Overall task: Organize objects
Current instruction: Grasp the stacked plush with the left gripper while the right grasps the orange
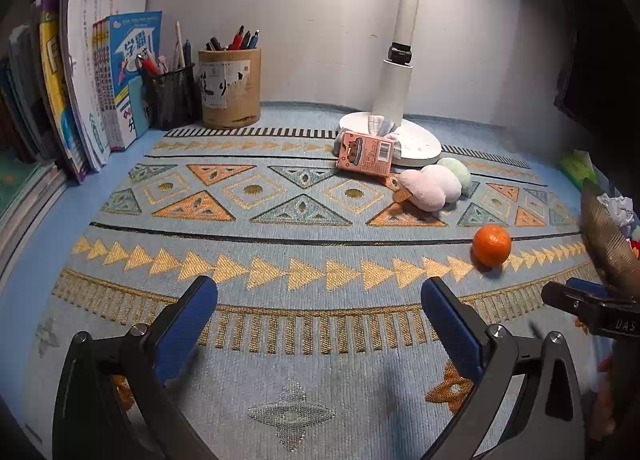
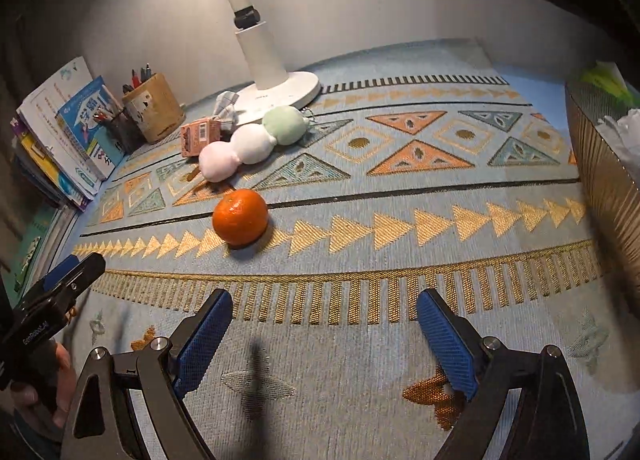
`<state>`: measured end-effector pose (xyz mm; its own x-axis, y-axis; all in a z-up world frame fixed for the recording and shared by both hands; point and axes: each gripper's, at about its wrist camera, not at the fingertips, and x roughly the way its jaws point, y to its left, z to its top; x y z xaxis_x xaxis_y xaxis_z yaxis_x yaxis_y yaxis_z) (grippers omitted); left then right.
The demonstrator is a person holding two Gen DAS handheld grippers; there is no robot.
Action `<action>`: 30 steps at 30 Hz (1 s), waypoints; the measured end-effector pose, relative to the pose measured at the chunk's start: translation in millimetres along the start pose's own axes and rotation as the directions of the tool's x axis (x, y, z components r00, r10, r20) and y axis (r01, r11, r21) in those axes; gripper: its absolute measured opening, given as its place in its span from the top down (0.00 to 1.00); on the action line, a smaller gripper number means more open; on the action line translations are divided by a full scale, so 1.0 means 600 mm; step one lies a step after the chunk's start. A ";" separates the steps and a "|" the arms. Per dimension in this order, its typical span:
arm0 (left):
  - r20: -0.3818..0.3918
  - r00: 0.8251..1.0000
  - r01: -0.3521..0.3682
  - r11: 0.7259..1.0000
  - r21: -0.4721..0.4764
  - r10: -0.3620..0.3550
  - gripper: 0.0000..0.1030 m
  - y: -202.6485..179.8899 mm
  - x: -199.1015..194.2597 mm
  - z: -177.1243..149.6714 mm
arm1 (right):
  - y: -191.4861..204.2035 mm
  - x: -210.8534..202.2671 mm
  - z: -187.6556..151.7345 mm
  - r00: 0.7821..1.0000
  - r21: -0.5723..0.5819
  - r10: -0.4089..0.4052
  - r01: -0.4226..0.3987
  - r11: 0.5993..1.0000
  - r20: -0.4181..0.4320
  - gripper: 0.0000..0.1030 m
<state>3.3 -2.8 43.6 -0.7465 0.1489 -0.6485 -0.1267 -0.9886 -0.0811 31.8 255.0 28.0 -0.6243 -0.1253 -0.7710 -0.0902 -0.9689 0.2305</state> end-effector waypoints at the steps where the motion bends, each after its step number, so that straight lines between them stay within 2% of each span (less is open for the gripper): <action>1: -0.001 1.000 0.002 1.000 0.006 -0.002 0.01 -0.002 0.000 0.000 | -0.001 -0.001 0.000 1.000 0.006 0.000 0.000 1.000 0.005 0.10; 3: -0.020 1.000 0.017 1.000 0.017 -0.017 0.01 -0.003 0.004 0.002 | -0.001 -0.001 0.001 1.000 0.006 0.009 -0.009 1.000 -0.003 0.10; 5: -0.049 0.997 0.061 0.998 0.034 -0.059 0.01 -0.006 0.010 0.008 | 0.006 0.000 0.003 0.999 -0.019 0.035 -0.035 0.999 -0.025 0.11; 7: -0.069 0.991 0.120 0.992 0.045 -0.117 0.02 -0.008 0.013 0.026 | 0.026 0.001 0.009 0.996 -0.071 0.067 -0.072 0.995 -0.064 0.21; 8: -0.068 0.987 0.150 0.987 0.051 -0.147 0.02 -0.010 0.014 0.041 | 0.040 0.001 0.014 0.994 -0.104 0.072 -0.080 0.991 -0.076 0.27; 11: -0.088 0.964 0.260 0.959 0.111 -0.251 0.02 -0.031 0.033 0.095 | 0.085 0.002 0.038 0.997 -0.211 0.047 -0.059 0.976 -0.061 0.27; 13: -0.094 0.960 0.277 0.945 0.174 -0.264 0.04 -0.056 0.056 0.124 | 0.098 0.009 0.053 0.998 -0.239 0.056 -0.064 0.969 -0.037 0.27; 15: -0.128 0.950 0.307 0.923 0.234 -0.284 0.12 -0.084 0.087 0.144 | 0.099 0.021 0.063 0.998 -0.238 0.069 -0.071 0.969 -0.016 0.27; 19: -0.177 0.939 0.338 0.886 0.318 -0.295 0.14 -0.125 0.151 0.164 | 0.090 0.048 0.070 0.994 -0.221 0.112 -0.113 0.969 -0.017 0.27; 21: -0.206 0.933 0.353 0.864 0.360 -0.295 0.33 -0.142 0.178 0.165 | 0.090 0.059 0.072 0.993 -0.224 0.120 -0.121 0.967 -0.021 0.27; 24: -0.230 0.927 0.368 0.838 0.403 -0.297 0.34 -0.163 0.205 0.159 | 0.097 0.080 0.073 0.994 -0.237 0.102 -0.108 0.965 -0.037 0.27; 26: -0.234 0.928 0.364 0.830 0.423 -0.288 0.34 -0.172 0.217 0.154 | 0.099 0.086 0.077 0.995 -0.240 0.094 -0.102 0.966 -0.043 0.29; 28: -0.255 0.918 0.389 0.817 0.426 -0.304 0.34 -0.179 0.224 0.151 | 0.096 0.091 0.082 0.995 -0.225 0.093 -0.100 0.969 -0.041 0.29; 30: -0.264 0.918 0.388 0.810 0.438 -0.297 0.34 -0.187 0.230 0.149 | 0.092 0.101 0.088 0.994 -0.205 0.088 -0.099 0.974 -0.061 0.32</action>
<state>-143.7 130.6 30.7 -0.4752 0.4247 -0.7706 -0.6790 -0.7340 0.0142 -51.8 205.1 25.4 -0.5817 -0.2226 -0.7824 0.1326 -0.9749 0.1788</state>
